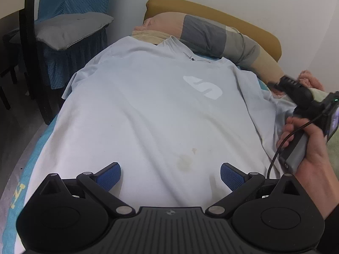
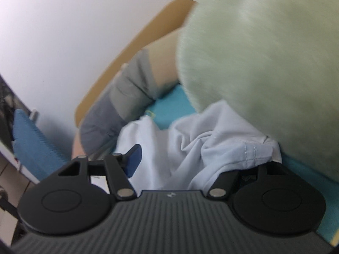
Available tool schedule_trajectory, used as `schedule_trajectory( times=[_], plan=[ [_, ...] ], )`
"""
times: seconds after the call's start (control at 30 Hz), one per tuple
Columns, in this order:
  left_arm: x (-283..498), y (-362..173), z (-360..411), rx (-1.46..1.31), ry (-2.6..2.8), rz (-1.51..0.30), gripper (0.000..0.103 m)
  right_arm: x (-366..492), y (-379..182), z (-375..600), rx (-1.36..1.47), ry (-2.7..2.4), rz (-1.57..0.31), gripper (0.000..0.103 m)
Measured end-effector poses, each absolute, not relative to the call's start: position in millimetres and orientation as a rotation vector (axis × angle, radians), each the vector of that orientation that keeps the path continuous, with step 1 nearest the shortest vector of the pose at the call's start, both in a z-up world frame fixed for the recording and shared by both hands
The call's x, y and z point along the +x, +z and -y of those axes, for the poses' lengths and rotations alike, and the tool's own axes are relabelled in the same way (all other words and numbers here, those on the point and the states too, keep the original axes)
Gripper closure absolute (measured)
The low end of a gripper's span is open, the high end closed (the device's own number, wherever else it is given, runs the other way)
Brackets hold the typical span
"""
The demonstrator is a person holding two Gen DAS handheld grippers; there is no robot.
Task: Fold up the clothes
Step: 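Close the right gripper on the bunched sleeve and lift it, then lay the sleeve across the shirt body and open the right gripper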
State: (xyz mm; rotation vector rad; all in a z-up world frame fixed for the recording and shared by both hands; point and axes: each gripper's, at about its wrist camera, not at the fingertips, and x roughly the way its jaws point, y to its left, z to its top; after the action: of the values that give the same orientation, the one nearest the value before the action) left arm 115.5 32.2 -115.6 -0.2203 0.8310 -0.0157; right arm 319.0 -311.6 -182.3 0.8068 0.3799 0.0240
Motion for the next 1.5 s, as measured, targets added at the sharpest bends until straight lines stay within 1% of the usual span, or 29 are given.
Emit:
schedule_trajectory(
  times=[0.1, 0.2, 0.23, 0.33, 0.37, 0.4, 0.47, 0.5, 0.57, 0.6, 0.63, 0.67, 0.7, 0.87, 1.0, 1.07, 1.2, 1.33, 1.43, 1.47, 1.5],
  plan=[
    [116.8, -116.8, -33.3, -0.221, -0.015, -0.832, 0.002, 308.7, -175.7, 317.7, 0.839, 0.114, -0.245, 0.035],
    [116.7, -117.1, -36.8, -0.234, -0.016, -0.834, 0.002, 304.7, -181.4, 328.4, 0.930, 0.126, -0.214, 0.035],
    [116.7, -117.6, -37.9, -0.238, -0.018, -0.837, 0.002, 303.8, -185.0, 331.3, 0.958, 0.113, -0.221, 0.037],
    [119.0, -123.5, -39.1, -0.248, -0.023, -0.870, 0.002, 306.1, -210.9, 335.9, 1.109, 0.084, -0.296, 0.035],
    [119.6, -124.9, -39.4, -0.251, -0.024, -0.875, 0.002, 305.7, -223.7, 334.9, 1.165, 0.072, -0.325, 0.042],
    [120.2, -126.4, -39.7, -0.254, -0.024, -0.880, 0.002, 303.9, -230.8, 335.0, 1.182, 0.063, -0.318, 0.044],
    [122.2, -127.5, -38.9, -0.253, -0.026, -0.881, 0.002, 305.5, -228.1, 335.6, 1.147, 0.038, -0.303, 0.043],
    [123.3, -127.5, -37.9, -0.252, -0.029, -0.878, 0.002, 309.7, -223.9, 335.8, 1.119, 0.023, -0.314, 0.041],
    [125.2, -127.0, -35.5, -0.253, -0.039, -0.870, 0.002, 319.7, -211.5, 334.0, 1.036, 0.003, -0.348, 0.041],
    [125.8, -126.6, -34.6, -0.257, -0.043, -0.866, 0.002, 323.2, -204.6, 332.0, 0.991, -0.010, -0.360, 0.044],
    [126.2, -125.8, -33.9, -0.260, -0.047, -0.862, 0.002, 324.9, -196.5, 329.0, 0.940, -0.019, -0.368, 0.061],
    [126.3, -124.8, -33.4, -0.262, -0.048, -0.857, 0.002, 325.7, -187.8, 325.5, 0.885, -0.024, -0.374, 0.085],
    [126.4, -123.2, -33.5, -0.264, -0.049, -0.851, 0.002, 324.3, -177.5, 322.0, 0.827, -0.033, -0.364, 0.093],
    [123.3, -106.6, -45.6, -0.283, -0.030, -0.781, 0.002, 314.1, -115.0, 305.4, 0.541, -0.125, -0.292, 0.095],
    [120.6, -92.3, -64.4, -0.322, 0.001, -0.719, 0.002, 314.0, -62.0, 281.0, 0.296, -0.167, -0.286, 0.095],
    [119.2, -86.3, -78.4, -0.353, 0.026, -0.699, 0.002, 313.0, -38.1, 254.6, 0.153, -0.169, -0.280, 0.095],
    [116.1, -79.6, -108.4, -0.408, 0.084, -0.678, 0.002, 310.6, -17.1, 183.2, -0.086, -0.123, -0.284, 0.095],
    [115.5, -81.4, -137.8, -0.428, 0.167, -0.683, 0.002, 327.1, -44.5, 99.6, -0.254, -0.036, -0.373, 0.093],
    [119.8, -92.2, -155.8, -0.465, 0.202, -0.707, 0.002, 340.0, -85.5, 52.1, -0.291, 0.064, -0.482, 0.092],
    [121.7, -96.3, -160.6, -0.472, 0.212, -0.716, 0.002, 341.6, -98.4, 38.6, -0.296, 0.107, -0.524, 0.088],
    [123.6, -100.1, -164.3, -0.474, 0.219, -0.725, 0.002, 341.7, -110.4, 25.9, -0.299, 0.155, -0.568, 0.076]
  ],
)
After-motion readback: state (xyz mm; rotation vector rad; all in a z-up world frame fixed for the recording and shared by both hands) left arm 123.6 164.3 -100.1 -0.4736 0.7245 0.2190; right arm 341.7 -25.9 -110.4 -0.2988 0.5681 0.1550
